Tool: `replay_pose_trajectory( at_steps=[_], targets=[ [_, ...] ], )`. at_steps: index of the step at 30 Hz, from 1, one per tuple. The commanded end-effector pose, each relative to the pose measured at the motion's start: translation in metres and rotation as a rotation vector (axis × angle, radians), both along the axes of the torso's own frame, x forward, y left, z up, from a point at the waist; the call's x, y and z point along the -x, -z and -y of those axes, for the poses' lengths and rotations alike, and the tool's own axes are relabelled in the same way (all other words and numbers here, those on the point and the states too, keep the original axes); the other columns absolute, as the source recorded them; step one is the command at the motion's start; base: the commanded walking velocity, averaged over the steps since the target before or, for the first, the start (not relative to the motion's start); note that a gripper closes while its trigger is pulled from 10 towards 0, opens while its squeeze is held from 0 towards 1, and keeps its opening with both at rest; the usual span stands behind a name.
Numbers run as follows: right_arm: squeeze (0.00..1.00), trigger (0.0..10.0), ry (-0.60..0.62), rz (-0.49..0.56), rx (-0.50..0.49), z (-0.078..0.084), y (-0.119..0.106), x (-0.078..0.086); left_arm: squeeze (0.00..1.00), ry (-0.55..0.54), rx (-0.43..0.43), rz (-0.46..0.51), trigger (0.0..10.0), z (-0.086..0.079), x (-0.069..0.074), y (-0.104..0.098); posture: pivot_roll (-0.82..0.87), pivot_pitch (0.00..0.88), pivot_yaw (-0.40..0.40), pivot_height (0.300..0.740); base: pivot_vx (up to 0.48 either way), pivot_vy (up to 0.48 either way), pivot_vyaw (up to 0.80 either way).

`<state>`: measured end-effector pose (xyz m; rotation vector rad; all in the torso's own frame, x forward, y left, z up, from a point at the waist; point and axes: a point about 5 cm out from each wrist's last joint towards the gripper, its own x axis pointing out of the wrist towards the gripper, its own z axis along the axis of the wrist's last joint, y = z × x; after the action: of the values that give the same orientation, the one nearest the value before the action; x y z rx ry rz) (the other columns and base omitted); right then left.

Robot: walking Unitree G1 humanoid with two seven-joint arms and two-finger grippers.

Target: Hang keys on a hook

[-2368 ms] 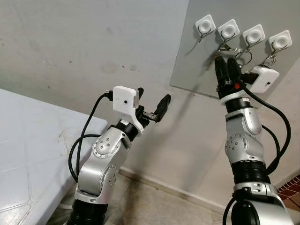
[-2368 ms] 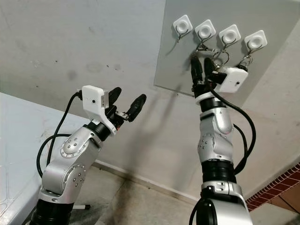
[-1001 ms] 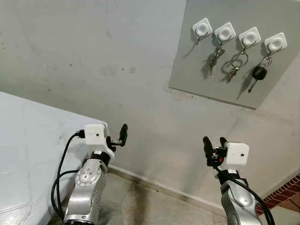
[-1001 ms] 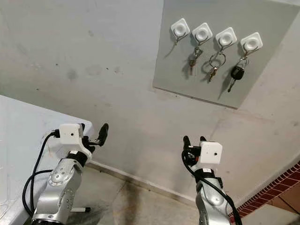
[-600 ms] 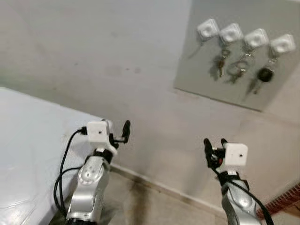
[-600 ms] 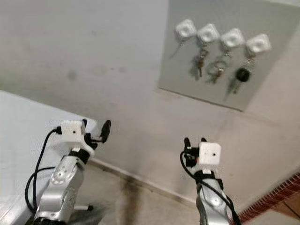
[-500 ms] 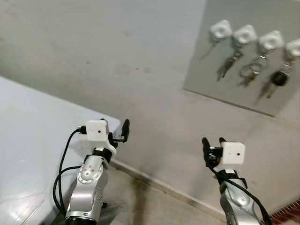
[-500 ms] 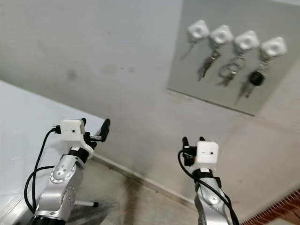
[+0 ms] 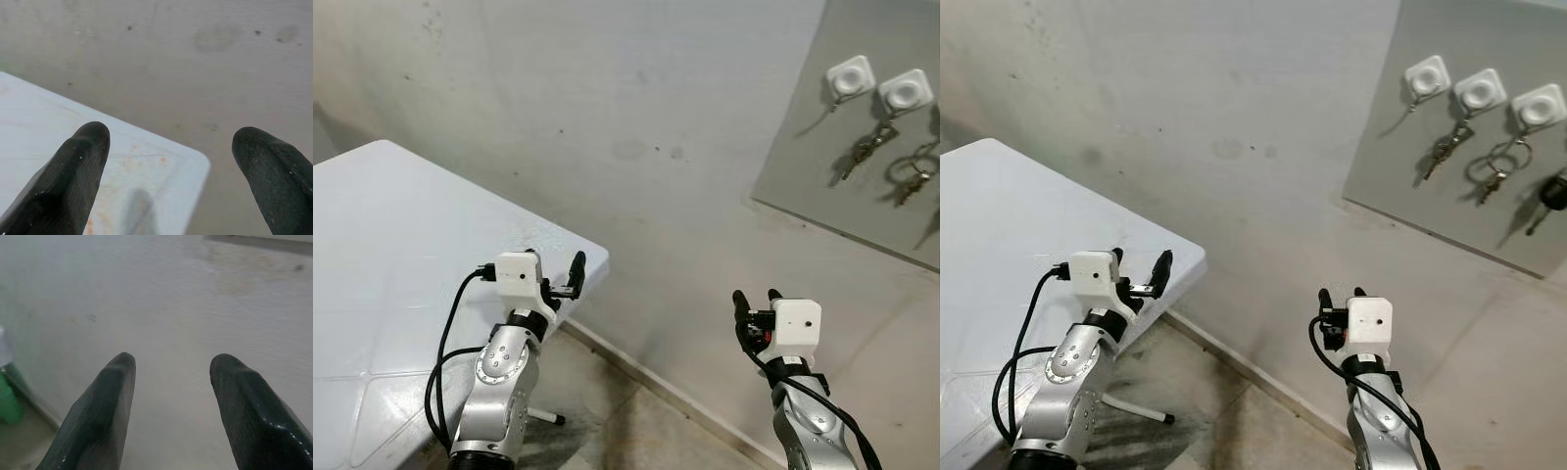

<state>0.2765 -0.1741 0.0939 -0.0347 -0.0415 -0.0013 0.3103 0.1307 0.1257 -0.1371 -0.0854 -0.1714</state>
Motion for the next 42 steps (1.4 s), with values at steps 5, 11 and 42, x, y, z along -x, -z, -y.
replay_pose_trajectory(
  at_steps=[5,11,42],
  targets=[
    [0.00,10.0,0.017,0.013,-0.011,-0.001,-0.002,-0.001,0.00,0.023,-0.025,0.008,10.0,0.000,-0.005,-0.006,0.01,0.038,0.037,0.740,0.000,0.000,0.80],
    [0.00,10.0,0.036,0.018,-0.012,-0.002,-0.002,0.001,0.00,0.034,-0.035,0.008,10.0,0.000,-0.009,-0.008,0.00,0.040,0.051,0.740,0.000,0.000,0.80],
    [0.00,10.0,-0.002,0.037,0.016,0.003,-0.014,-0.013,0.00,0.033,-0.005,0.034,10.0,0.005,-0.016,-0.009,-0.01,0.029,-0.016,0.740,0.000,0.000,0.80]
  ],
)
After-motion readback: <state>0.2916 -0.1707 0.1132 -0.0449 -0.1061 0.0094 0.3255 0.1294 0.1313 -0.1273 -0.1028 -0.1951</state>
